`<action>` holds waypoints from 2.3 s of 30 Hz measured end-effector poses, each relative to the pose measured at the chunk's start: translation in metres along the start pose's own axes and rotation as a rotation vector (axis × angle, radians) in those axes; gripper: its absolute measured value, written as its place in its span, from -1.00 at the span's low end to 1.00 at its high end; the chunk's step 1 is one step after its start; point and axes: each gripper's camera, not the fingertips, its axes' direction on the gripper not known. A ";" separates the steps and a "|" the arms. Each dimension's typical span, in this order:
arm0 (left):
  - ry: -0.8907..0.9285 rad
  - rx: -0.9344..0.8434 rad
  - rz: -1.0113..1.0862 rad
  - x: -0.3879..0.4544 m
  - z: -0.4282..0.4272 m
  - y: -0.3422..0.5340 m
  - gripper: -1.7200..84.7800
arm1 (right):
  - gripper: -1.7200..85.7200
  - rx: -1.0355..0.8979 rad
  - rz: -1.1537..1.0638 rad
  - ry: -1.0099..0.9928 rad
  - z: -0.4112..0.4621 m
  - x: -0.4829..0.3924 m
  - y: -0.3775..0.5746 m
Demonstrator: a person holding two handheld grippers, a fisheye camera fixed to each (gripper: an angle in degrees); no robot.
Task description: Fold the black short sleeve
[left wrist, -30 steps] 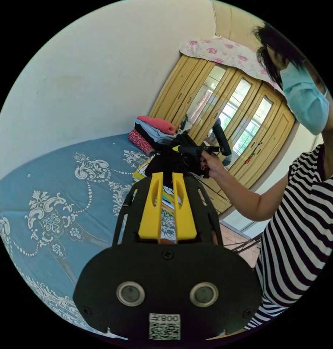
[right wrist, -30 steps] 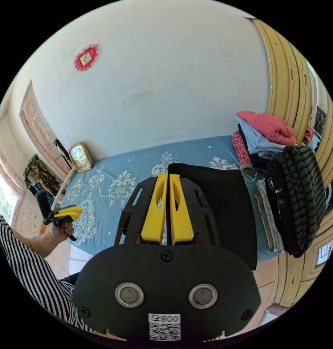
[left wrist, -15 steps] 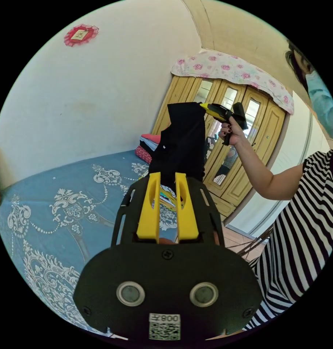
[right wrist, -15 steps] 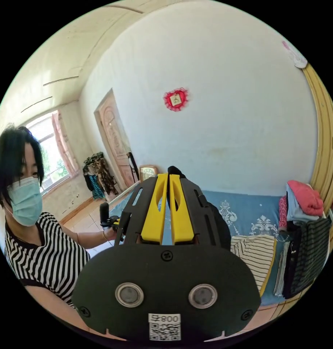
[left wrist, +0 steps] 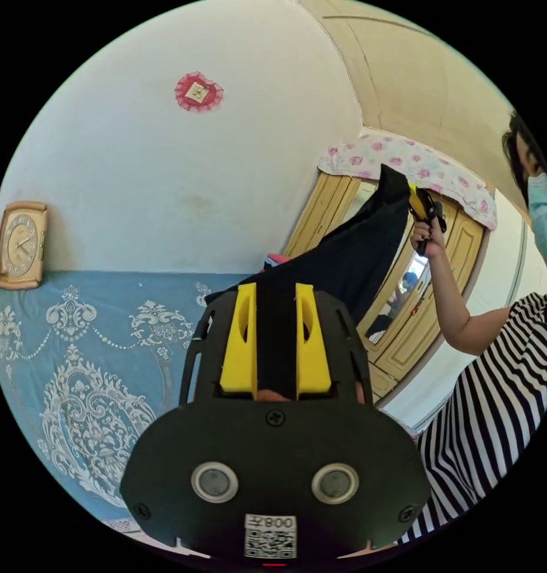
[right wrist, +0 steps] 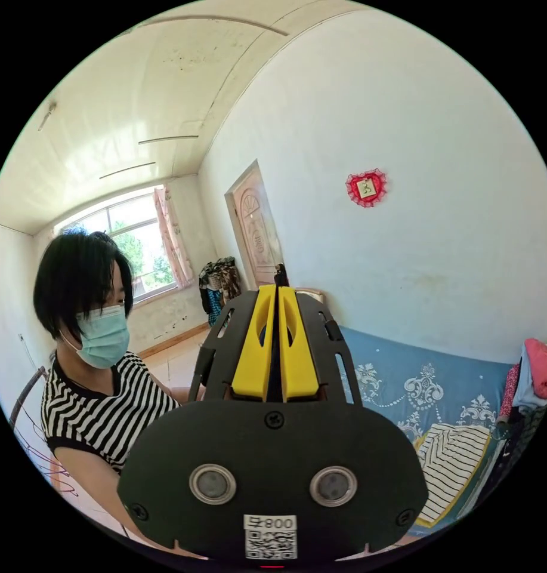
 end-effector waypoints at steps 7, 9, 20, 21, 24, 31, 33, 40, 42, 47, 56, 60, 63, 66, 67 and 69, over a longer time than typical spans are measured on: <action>0.102 -0.132 -0.020 0.027 -0.012 0.008 -0.74 | -0.96 0.006 -0.010 -0.136 0.016 -0.025 -0.004; 0.108 -0.199 0.042 0.056 -0.006 0.011 -0.67 | -0.96 -0.006 -0.024 -0.162 0.019 -0.036 -0.007; 0.208 -0.375 0.180 0.136 -0.001 0.024 -0.58 | -0.95 -0.002 -0.043 -0.140 0.009 -0.070 0.001; 0.184 -0.393 0.204 0.145 0.005 0.023 -0.58 | -0.95 0.001 -0.041 -0.137 0.008 -0.071 0.003; 0.174 -0.415 0.238 0.167 0.018 0.012 -0.66 | -0.95 0.011 -0.034 -0.119 0.007 -0.073 0.009; 0.094 -0.355 0.205 0.183 -0.023 -0.016 -0.92 | -0.95 0.009 -0.019 -0.043 0.001 -0.070 0.026; 0.086 -0.315 0.152 0.166 -0.066 -0.028 -0.93 | -0.95 0.024 0.007 -0.024 -0.003 -0.060 0.039; -0.036 -0.112 0.088 0.133 -0.210 -0.088 -0.94 | -0.95 0.076 0.106 -0.064 -0.008 -0.019 0.093; -0.088 -0.032 0.129 0.139 -0.254 -0.114 -0.94 | -0.95 0.080 0.118 -0.086 -0.005 -0.009 0.113; -0.200 0.035 0.267 0.166 -0.303 -0.159 -0.94 | -0.95 0.095 0.124 -0.115 0.000 0.008 0.151; -0.311 0.077 0.424 0.159 -0.299 -0.227 -0.94 | -0.95 0.093 0.159 -0.079 0.039 0.060 0.193; -0.360 -0.004 0.386 0.096 -0.244 -0.262 -0.93 | -0.95 0.039 0.240 -0.048 0.094 0.130 0.200; -0.401 -0.102 0.291 0.022 -0.185 -0.284 -0.93 | -0.95 -0.025 0.331 -0.004 0.152 0.203 0.205; -0.445 -0.195 0.125 -0.069 -0.117 -0.298 -0.93 | -0.94 -0.109 0.446 0.048 0.222 0.290 0.212; -0.453 -0.212 0.083 -0.088 -0.103 -0.300 -0.93 | -0.94 -0.129 0.469 0.058 0.238 0.308 0.214; -0.541 -0.312 -0.001 -0.160 -0.044 -0.298 -0.92 | -0.92 -0.247 0.576 0.151 0.298 0.378 0.230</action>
